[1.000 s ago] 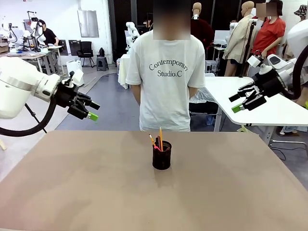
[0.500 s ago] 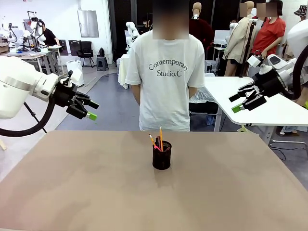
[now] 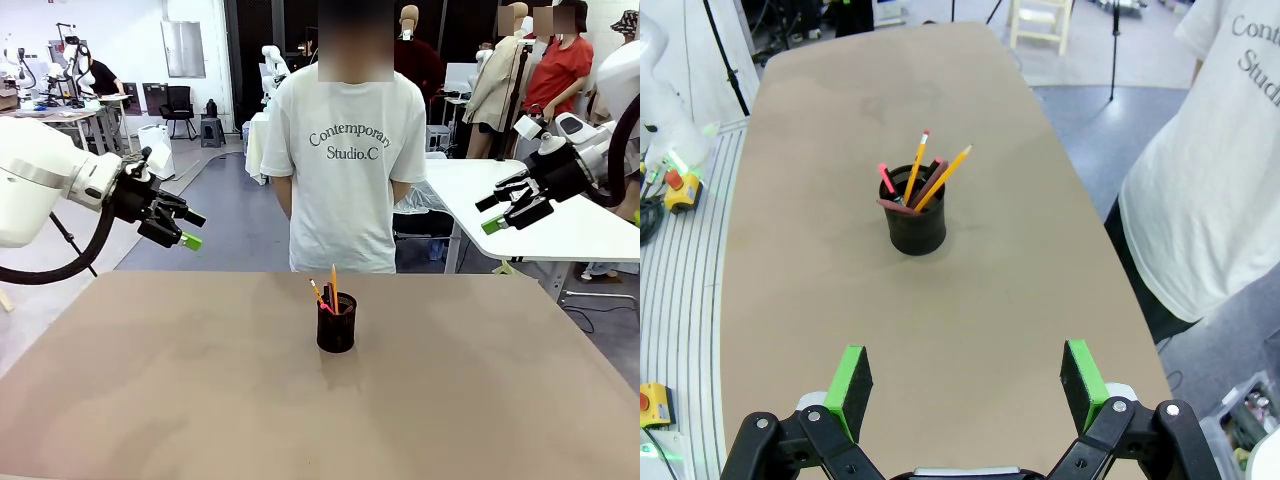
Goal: Place the pens into the pen holder.
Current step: Pick up a writing instrument from the table and place it into the Pen holder.
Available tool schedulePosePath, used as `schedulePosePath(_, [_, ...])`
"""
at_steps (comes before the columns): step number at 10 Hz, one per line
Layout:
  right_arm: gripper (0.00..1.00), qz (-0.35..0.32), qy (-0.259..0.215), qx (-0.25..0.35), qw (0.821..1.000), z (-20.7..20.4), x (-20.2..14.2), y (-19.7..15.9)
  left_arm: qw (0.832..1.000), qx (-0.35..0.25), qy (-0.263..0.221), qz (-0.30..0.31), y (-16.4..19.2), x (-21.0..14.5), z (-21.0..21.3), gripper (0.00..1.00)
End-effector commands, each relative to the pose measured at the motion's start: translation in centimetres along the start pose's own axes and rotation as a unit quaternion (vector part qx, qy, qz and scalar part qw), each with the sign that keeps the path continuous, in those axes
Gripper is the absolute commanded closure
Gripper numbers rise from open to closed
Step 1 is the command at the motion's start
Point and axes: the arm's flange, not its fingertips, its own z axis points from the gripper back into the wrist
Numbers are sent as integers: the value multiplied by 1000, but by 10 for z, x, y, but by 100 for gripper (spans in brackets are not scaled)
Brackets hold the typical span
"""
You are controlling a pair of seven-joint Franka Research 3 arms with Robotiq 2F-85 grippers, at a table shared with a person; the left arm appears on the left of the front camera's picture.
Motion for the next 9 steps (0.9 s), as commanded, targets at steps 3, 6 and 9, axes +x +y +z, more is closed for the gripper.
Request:
schedulePosePath(3, [0,1,1,-3,1000,1,1,2,1000,1,0,0,1,0,0,0])
schedulePosePath(6, [0,1,1,-3,1000,1,1,2,1000,1,0,0,1,0,0,0])
schedulePosePath(9, [0,1,1,-3,1000,1,1,2,1000,1,0,0,1,0,0,0])
